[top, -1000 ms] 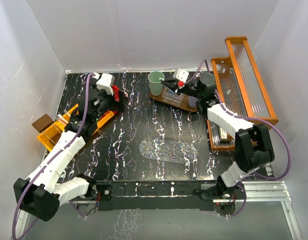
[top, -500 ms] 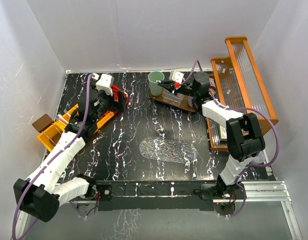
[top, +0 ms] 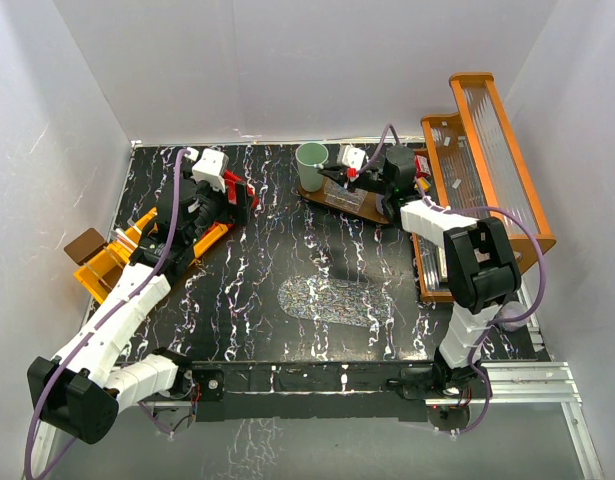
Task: Prepare toiletry sets of a toothbrush and toothpaste on the tray
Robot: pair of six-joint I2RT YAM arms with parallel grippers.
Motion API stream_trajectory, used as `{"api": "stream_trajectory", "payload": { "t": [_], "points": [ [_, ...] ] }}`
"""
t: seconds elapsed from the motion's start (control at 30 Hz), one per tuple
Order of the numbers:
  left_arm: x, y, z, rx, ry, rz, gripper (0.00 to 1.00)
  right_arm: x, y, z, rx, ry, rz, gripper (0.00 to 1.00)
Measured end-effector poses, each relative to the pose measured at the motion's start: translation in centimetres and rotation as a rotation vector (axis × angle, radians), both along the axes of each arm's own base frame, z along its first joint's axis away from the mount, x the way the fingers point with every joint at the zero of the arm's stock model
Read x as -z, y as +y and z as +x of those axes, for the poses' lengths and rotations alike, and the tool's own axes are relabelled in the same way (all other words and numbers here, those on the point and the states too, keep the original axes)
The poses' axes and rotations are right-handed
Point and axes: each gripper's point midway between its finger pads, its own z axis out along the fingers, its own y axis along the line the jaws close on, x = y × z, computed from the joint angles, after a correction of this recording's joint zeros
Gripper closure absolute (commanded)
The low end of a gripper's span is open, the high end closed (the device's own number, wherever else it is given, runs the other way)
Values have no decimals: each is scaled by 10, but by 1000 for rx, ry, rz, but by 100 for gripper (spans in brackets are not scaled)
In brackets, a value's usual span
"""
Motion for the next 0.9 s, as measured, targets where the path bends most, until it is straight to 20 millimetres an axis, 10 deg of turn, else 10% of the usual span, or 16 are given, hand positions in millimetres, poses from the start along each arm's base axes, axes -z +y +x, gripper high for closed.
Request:
{"api": "stream_trajectory", "payload": {
  "t": [0.9],
  "points": [
    [0, 4, 2, -11, 1, -1, 19, 40, -18, 21, 11, 5, -21, 100]
  ]
}}
